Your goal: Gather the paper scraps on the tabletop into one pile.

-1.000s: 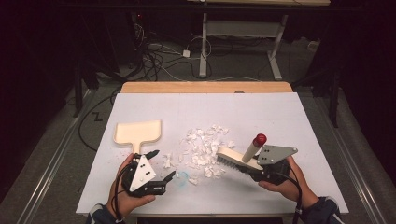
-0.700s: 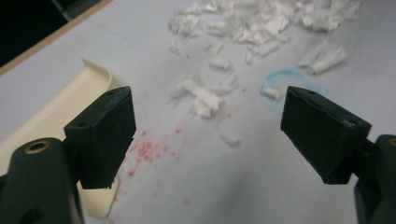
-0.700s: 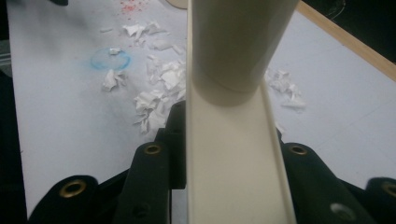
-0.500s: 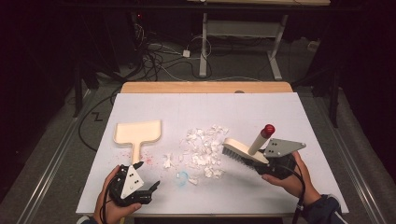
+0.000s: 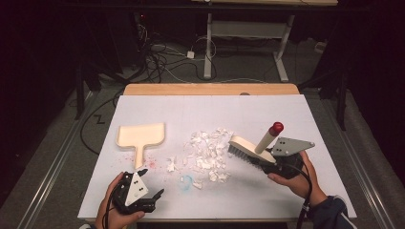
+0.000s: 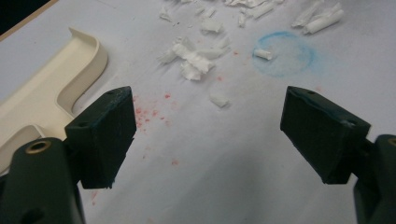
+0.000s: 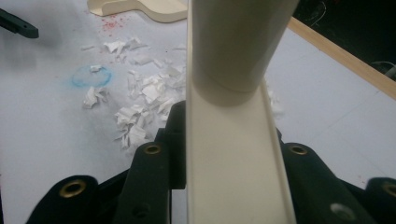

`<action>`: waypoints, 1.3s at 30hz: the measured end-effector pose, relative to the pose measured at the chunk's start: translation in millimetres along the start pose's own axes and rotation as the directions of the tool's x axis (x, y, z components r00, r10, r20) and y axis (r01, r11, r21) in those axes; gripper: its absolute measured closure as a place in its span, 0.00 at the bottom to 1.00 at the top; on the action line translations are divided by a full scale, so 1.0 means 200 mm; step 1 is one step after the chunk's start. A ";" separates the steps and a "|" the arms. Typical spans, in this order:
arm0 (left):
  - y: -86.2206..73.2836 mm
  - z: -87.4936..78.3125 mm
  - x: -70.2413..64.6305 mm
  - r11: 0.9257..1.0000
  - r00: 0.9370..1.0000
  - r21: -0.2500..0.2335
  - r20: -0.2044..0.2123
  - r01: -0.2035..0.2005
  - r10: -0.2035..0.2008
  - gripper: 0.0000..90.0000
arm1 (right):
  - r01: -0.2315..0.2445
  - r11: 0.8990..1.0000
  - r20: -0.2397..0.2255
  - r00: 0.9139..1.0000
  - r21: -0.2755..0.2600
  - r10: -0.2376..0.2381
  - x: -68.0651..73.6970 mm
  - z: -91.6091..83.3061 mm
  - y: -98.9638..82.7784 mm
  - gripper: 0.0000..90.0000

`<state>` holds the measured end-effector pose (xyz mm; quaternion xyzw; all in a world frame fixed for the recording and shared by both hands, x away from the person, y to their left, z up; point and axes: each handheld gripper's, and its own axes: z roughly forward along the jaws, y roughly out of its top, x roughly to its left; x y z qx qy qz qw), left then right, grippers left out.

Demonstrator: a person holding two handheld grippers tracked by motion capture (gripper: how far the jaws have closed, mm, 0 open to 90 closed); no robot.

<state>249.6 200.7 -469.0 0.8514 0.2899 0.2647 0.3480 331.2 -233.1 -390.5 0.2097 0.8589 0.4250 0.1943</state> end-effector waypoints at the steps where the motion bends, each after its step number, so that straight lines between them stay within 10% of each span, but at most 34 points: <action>1: 0.00 0.00 0.00 1.000 1.000 -0.002 0.002 0.004 -0.004 0.19 | 0.000 1.000 0.000 1.000 0.000 0.000 0.00 0.00 0.00 0.76; 13: 0.00 0.01 -0.01 1.000 1.000 0.012 0.016 -0.005 0.004 0.19 | -0.037 0.999 0.158 0.987 0.004 0.036 -0.19 0.04 0.01 0.76; 29: -0.01 0.01 -0.01 1.000 0.999 0.019 0.035 -0.017 0.016 0.19 | -0.074 0.984 0.338 0.941 0.163 0.014 -0.42 0.61 0.03 0.76; 39: -0.01 0.03 -0.01 0.999 0.996 0.035 0.081 -0.026 0.023 0.20 | -0.032 0.985 0.231 0.973 0.170 -0.009 -0.33 0.76 0.09 0.76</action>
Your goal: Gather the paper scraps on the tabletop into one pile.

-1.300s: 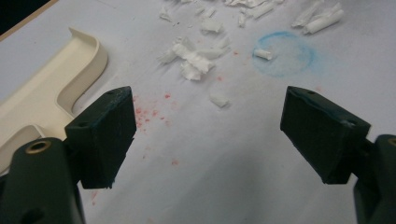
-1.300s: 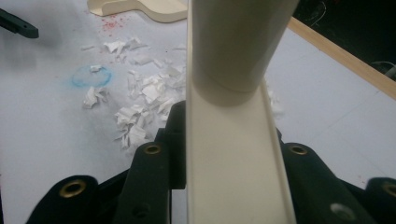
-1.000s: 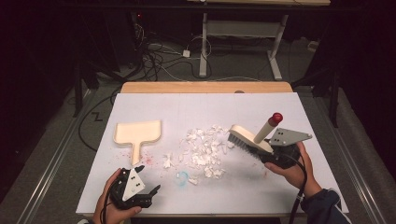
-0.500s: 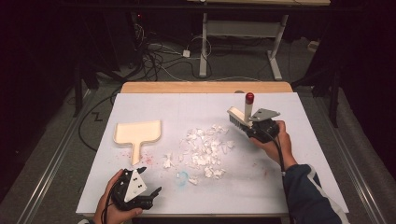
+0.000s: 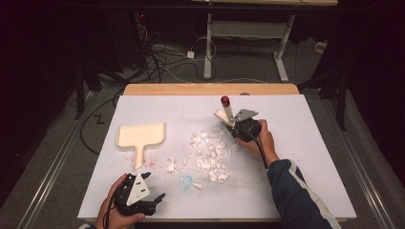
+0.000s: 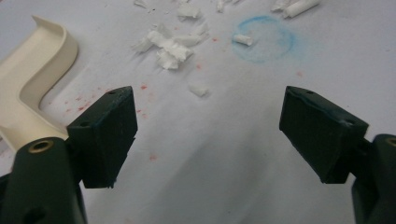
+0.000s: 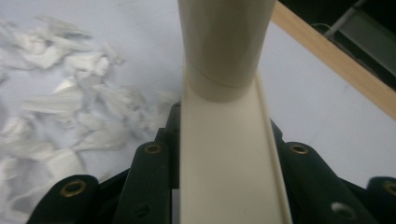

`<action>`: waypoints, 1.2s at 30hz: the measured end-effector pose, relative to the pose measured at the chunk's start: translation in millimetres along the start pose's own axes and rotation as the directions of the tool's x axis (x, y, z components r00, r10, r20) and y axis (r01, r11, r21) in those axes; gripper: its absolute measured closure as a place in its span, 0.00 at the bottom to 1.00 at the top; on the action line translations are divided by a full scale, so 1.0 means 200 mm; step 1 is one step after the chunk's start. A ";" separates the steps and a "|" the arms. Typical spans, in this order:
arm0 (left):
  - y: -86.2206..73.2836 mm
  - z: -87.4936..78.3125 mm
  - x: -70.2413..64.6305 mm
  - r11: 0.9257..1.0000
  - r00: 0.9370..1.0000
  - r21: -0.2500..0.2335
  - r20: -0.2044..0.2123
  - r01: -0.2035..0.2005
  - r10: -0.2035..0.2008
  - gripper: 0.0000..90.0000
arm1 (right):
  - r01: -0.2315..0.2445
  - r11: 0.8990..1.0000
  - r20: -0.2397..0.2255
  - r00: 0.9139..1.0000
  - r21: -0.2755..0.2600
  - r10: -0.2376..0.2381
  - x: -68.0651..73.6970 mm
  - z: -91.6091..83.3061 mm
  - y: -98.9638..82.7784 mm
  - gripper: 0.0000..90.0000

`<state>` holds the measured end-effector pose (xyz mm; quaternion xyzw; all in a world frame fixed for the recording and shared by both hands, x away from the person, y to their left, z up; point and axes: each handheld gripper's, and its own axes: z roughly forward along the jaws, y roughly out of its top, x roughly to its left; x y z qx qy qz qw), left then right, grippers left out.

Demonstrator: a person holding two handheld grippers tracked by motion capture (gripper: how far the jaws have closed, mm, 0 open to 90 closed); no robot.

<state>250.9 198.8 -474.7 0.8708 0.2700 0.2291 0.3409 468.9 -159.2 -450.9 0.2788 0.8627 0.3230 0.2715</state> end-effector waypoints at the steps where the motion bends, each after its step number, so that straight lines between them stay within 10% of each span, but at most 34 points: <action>1: 0.00 0.00 0.00 1.000 1.000 -0.001 0.002 -0.001 0.001 0.20 | 0.007 1.000 -0.012 1.000 0.001 -0.007 0.01 0.00 0.00 0.75; 11: 0.01 0.01 -0.01 1.000 1.000 0.017 0.024 -0.016 0.016 0.20 | 0.070 0.997 -0.128 0.989 -0.034 -0.073 0.16 -0.09 0.00 0.75; 24: 0.01 0.01 -0.02 1.000 0.999 0.010 0.042 -0.004 0.004 0.20 | 0.134 0.986 -0.263 0.952 -0.097 -0.156 0.31 -0.27 -0.06 0.75; 36: 0.01 0.00 -0.01 1.000 0.999 0.008 0.041 -0.001 0.000 0.20 | 0.124 0.980 -0.223 0.962 -0.158 -0.158 0.21 -0.37 0.03 0.76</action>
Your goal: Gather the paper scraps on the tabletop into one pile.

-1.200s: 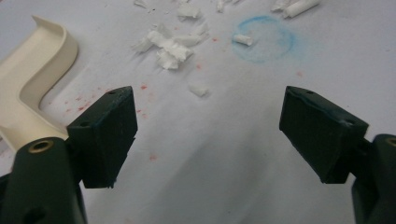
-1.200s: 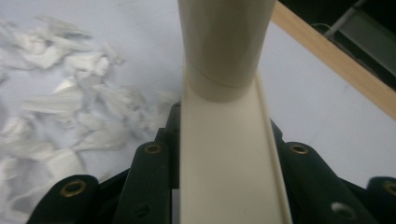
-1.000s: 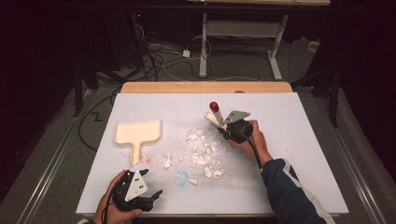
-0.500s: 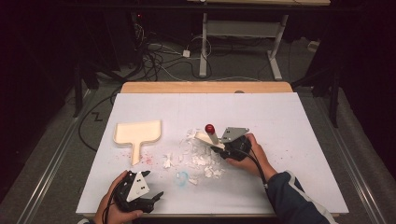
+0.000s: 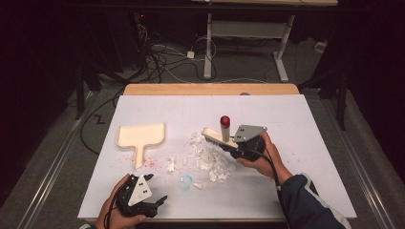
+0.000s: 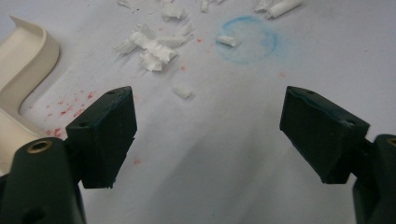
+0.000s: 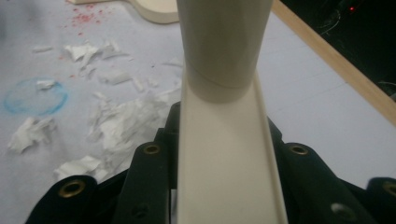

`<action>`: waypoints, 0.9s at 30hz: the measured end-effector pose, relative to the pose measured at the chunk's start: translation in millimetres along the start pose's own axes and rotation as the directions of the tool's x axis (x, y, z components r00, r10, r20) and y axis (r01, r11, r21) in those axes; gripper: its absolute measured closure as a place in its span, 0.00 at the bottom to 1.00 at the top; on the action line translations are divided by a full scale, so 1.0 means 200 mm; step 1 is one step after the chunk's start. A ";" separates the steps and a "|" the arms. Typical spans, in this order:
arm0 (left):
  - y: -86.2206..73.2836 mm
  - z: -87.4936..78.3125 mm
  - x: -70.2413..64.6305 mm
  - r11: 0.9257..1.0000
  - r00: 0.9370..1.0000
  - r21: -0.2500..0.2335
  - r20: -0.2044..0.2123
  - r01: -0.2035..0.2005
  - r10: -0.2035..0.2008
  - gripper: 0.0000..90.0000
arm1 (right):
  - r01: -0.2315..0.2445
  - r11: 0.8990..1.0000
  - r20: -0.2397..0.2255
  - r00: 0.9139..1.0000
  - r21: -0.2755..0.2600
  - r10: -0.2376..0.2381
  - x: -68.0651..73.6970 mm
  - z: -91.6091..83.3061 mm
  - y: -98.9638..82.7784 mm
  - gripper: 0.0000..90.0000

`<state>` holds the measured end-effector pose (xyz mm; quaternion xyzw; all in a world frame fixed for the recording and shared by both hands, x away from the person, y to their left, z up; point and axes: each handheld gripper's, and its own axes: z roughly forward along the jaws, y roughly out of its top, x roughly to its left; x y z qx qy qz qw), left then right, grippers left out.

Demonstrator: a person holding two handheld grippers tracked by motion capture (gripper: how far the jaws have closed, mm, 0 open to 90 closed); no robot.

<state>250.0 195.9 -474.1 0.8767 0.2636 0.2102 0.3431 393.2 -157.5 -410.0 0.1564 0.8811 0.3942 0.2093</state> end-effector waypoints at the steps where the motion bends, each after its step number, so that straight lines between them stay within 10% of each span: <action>1: 0.00 0.00 0.00 1.000 1.000 0.001 0.000 0.001 -0.001 0.20 | -0.001 1.000 0.010 1.000 -0.001 0.001 -0.02 0.00 0.01 0.76; 15: -0.01 0.01 0.01 1.000 1.000 0.004 0.000 0.010 -0.010 0.20 | -0.022 0.998 0.146 0.989 0.062 0.013 -0.22 0.36 0.14 0.76; 22: -0.01 0.01 0.01 1.000 1.000 0.014 0.010 0.012 -0.013 0.20 | -0.015 0.998 0.124 0.992 0.058 0.008 -0.20 0.57 0.14 0.76; 27: -0.01 0.01 0.00 1.000 1.000 0.018 0.008 0.004 -0.004 0.20 | 0.010 0.999 -0.012 1.000 0.043 -0.010 -0.13 0.61 0.15 0.75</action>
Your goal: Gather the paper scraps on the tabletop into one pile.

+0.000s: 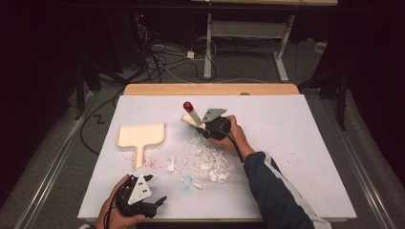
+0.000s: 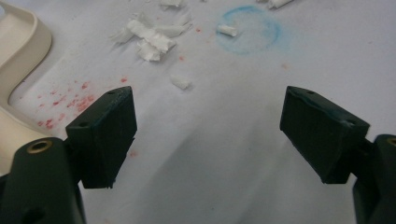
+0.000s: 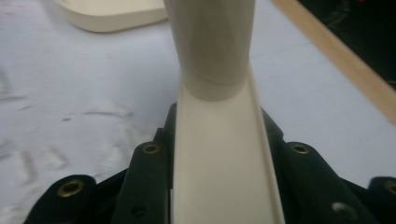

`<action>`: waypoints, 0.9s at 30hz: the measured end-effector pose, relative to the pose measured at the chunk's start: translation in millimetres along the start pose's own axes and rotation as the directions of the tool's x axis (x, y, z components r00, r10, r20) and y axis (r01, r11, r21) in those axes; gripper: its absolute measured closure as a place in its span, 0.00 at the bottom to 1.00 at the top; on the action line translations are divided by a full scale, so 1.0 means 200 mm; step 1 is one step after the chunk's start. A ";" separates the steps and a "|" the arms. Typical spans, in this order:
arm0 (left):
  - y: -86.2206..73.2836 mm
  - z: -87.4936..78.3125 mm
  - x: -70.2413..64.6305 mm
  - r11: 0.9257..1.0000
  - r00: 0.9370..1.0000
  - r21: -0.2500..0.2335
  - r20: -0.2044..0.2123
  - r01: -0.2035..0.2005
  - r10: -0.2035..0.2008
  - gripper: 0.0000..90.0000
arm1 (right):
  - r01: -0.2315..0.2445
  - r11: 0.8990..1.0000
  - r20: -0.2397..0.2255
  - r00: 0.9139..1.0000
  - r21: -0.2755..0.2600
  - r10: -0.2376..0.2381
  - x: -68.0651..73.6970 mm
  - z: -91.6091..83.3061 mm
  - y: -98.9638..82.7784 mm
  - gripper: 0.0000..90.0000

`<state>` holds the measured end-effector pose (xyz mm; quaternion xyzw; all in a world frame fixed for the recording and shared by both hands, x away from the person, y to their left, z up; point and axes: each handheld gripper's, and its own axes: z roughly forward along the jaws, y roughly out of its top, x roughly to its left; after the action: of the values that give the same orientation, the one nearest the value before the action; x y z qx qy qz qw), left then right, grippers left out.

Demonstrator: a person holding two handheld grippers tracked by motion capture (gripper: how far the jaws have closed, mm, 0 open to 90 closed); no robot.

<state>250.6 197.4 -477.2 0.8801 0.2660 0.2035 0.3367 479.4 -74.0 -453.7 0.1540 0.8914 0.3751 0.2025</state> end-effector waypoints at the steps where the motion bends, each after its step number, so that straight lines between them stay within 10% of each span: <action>1: 0.00 0.00 0.00 1.000 1.000 -0.003 0.001 -0.002 0.002 0.20 | 0.014 1.000 -0.021 1.000 0.000 -0.014 0.02 0.00 0.00 0.75; 9: 0.00 0.00 -0.02 1.000 1.000 0.004 0.002 -0.022 0.022 0.20 | 0.082 0.996 -0.186 0.979 -0.026 -0.085 0.10 -0.09 -0.01 0.74; 19: 0.01 -0.01 -0.02 0.999 0.999 0.005 0.007 -0.033 0.033 0.20 | 0.175 0.983 -0.331 0.925 -0.061 -0.185 0.19 -0.24 -0.05 0.75; 22: 0.01 -0.01 -0.02 1.000 0.999 0.005 0.006 -0.031 0.031 0.20 | 0.181 0.981 -0.331 0.923 -0.075 -0.195 0.20 -0.29 -0.07 0.75; 27: 0.00 -0.02 -0.03 0.999 0.999 0.010 0.002 -0.044 0.044 0.20 | 0.134 0.984 -0.271 0.949 -0.115 -0.161 0.18 -0.39 -0.09 0.76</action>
<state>243.8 195.1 -475.8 0.8876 0.2474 0.2085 0.3278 409.6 -118.1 -425.8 0.0226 0.9011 0.4190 0.1091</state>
